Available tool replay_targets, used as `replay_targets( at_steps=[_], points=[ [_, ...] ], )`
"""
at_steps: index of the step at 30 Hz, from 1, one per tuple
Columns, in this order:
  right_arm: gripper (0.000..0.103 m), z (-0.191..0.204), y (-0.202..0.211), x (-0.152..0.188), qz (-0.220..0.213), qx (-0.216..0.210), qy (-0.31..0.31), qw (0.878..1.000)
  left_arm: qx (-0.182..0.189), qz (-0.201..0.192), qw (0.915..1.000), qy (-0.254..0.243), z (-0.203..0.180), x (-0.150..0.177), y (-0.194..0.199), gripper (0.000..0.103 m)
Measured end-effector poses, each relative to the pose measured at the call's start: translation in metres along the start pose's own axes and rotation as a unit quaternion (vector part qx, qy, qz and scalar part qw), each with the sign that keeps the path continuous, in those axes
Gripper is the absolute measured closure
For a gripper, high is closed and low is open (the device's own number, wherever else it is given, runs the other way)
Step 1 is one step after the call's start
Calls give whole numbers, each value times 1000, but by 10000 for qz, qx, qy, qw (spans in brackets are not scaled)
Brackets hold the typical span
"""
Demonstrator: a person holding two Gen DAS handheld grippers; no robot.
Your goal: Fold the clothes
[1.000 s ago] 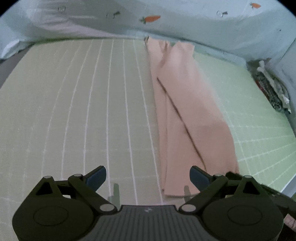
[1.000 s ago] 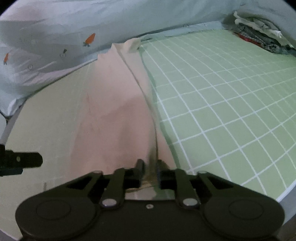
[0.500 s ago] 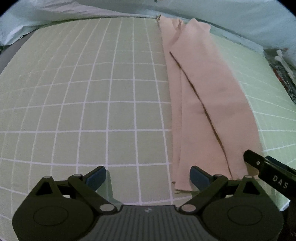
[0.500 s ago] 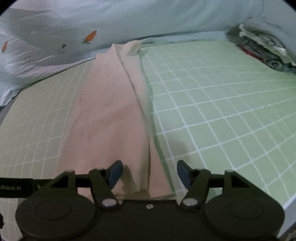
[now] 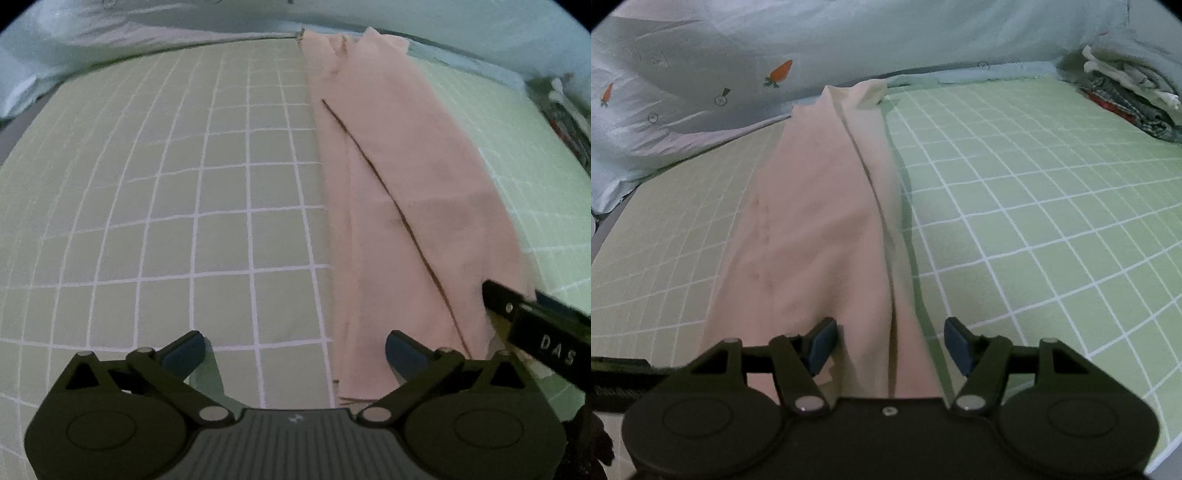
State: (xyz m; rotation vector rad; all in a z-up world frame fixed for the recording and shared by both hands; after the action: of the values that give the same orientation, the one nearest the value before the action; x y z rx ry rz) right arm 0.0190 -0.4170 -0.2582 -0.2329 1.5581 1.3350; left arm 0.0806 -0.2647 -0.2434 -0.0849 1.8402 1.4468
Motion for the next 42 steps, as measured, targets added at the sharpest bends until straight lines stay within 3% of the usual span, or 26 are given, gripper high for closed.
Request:
replay_targets(
  at_steps=[2, 7, 9, 12, 18, 20, 22, 24, 26, 27, 32, 42],
  points=[
    [40, 3, 1, 0, -20, 33, -8, 10000, -7, -42, 10000, -16, -6, -1, -2, 0],
    [66, 11, 5, 2, -75, -193, 13, 9998, -40, -124, 9999, 68, -20, 4, -9, 1],
    [71, 10, 6, 3, -59, -348, -62, 9994, -21, -161, 9999, 56, -30, 8, -13, 1],
    [81, 7, 7, 3, 34, -602, -272, 9978, 31, -265, 9996, -9, -44, 18, -11, 10],
    [87, 6, 19, 9, 241, -1009, -145, 9945, 190, -394, 9986, 303, -55, 40, 16, 59],
    [87, 5, 25, 12, 320, -1128, -78, 9931, 313, -281, 9979, 490, -58, 48, 23, 80],
    [87, 3, 33, 16, 436, -1196, -81, 9918, 427, -17, 9967, 689, -57, 52, 27, 89],
    [88, -5, 44, 21, 719, -1232, -362, 9891, 548, 128, 9956, 749, -55, 61, 45, 90],
    [88, -20, 68, 19, 1193, -1439, -1351, 9730, 679, 227, 9933, 912, -45, 64, 74, 90],
    [88, -22, 84, 15, 1294, -1552, -1554, 9670, 772, 186, 9921, 969, -42, 61, 90, 90],
    [89, -14, 130, -29, 800, -2161, -1239, 9652, 959, -361, 9907, 893, -40, 24, 133, 90],
    [89, -20, 113, -88, 247, -2266, -2122, 9503, 1020, -1388, 9814, 848, -40, -71, 140, 94]
  ],
)
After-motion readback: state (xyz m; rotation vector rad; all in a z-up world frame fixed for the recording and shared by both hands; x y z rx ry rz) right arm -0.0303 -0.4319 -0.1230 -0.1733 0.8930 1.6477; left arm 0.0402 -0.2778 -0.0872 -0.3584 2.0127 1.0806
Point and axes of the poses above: each gripper's, at about its wrist camera, not at the fingertips, and y roughly against the way its jaws point, z to its left, x to its underside, the point moved 8 cm from there along -y, roughly the way its jaws point, and after that the axes turned 12 degrees about -z, right-handed, at the moved point
